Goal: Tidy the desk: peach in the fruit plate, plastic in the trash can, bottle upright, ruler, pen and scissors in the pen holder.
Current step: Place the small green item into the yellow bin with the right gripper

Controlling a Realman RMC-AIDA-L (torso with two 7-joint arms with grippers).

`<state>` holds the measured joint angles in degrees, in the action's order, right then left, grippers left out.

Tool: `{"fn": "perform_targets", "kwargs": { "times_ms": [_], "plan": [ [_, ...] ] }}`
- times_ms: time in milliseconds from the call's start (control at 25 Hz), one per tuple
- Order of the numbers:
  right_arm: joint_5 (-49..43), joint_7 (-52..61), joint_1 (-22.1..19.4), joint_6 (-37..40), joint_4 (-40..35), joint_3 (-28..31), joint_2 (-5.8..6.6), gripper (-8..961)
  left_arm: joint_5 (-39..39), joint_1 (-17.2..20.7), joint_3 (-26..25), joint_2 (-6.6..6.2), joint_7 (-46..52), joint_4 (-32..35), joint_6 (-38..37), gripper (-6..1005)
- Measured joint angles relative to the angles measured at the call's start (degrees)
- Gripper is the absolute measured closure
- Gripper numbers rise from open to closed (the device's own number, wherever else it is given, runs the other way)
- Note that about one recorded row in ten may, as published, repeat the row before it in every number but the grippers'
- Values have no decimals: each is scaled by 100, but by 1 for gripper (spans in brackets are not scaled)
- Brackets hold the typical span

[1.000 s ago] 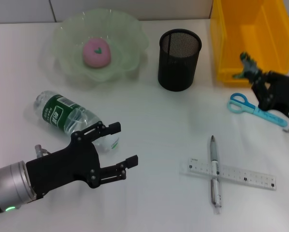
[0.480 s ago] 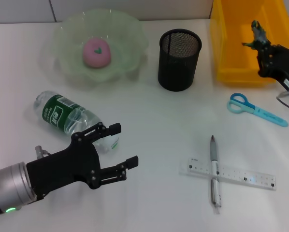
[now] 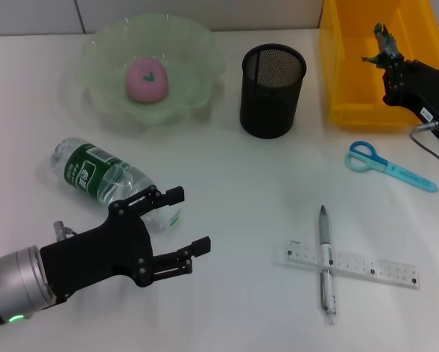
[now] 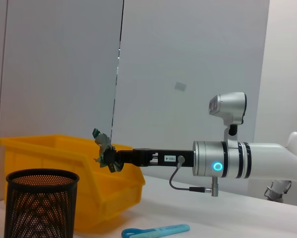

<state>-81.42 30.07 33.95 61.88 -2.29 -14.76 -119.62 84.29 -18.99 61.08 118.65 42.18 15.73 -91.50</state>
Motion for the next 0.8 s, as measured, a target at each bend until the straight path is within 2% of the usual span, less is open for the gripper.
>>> {"fn": "perform_targets", "kwargs": {
  "times_ms": [800],
  "plan": [
    [4,-54,60,-188,-1,15,0,829,-10,1,1,-9,0,0,36,153]
  ]
}}
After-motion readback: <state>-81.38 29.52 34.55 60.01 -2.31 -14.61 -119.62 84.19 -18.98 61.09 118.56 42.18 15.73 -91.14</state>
